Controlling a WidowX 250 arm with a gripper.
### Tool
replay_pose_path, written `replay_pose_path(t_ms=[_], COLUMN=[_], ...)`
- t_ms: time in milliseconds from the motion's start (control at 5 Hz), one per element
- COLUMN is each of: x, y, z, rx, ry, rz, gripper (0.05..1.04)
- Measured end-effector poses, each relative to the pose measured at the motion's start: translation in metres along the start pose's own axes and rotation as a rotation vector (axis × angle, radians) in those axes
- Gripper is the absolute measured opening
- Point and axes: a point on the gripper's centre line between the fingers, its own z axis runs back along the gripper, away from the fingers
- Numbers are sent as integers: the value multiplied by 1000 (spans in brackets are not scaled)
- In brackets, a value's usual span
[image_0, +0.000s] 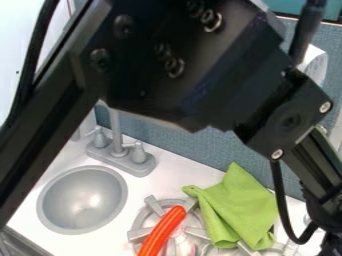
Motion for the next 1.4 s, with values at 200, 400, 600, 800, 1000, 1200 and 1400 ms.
replay_pose_path(t_ms=[200, 400, 600, 800, 1000, 1200, 1400], x=[-2, -3, -3, -2, -11, -25, -32], y=[-4, -4, -3, 0, 1, 17, 30], z=[-6, -6, -4, 14, 35, 67, 72], rx=[-21, -25, -17, 1, 1, -5, -6], ry=[-17, -9, -14, -60, -84, -153, -151], rz=[14, -12, 4, 19, 45, 117, 149], gripper=[125, 314, 611, 931, 1011, 1007, 1004])
